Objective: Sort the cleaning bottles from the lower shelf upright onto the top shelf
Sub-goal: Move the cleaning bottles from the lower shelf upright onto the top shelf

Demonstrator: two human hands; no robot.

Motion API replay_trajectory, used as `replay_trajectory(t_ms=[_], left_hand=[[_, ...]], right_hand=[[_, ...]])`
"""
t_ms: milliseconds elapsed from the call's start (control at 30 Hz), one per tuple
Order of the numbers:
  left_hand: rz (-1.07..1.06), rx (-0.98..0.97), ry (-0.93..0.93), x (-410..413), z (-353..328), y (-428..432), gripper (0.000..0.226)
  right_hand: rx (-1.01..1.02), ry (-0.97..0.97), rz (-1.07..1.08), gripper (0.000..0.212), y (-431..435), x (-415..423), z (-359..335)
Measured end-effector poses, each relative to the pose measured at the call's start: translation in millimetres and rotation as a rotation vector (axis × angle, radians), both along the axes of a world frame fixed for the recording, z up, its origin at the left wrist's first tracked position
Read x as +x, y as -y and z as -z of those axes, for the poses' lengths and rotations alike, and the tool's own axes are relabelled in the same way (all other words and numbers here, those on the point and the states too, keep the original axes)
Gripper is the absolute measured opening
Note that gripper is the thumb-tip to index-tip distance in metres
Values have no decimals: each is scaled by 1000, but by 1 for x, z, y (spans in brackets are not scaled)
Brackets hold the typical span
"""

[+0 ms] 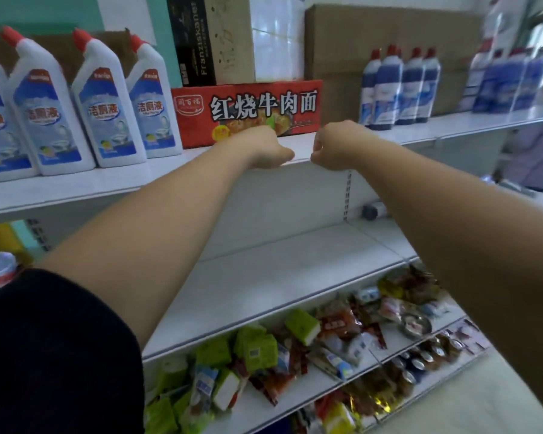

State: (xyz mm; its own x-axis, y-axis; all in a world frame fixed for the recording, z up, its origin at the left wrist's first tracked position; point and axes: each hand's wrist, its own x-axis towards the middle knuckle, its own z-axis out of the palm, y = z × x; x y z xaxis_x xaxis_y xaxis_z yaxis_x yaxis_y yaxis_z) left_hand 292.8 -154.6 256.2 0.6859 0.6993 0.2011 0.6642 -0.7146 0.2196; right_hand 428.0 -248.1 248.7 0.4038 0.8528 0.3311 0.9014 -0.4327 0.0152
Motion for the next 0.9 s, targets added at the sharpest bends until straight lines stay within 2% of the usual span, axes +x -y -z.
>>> replay_trajectory(t_ms=[333,500,667,900], left_hand=[[172,74,17,173,22,124,44],[256,6,-67,253,54,160,42],[273,-32,-118,325,87,161,35],[223,-110,-174,424,138,112,33]], right_hand=[[-60,-38,187,34,167,160,20],[-90,-104,272,38,224,227,42],[-105,-144,335,33,245,295,68],[-158,-196,358,43,215,394,113]])
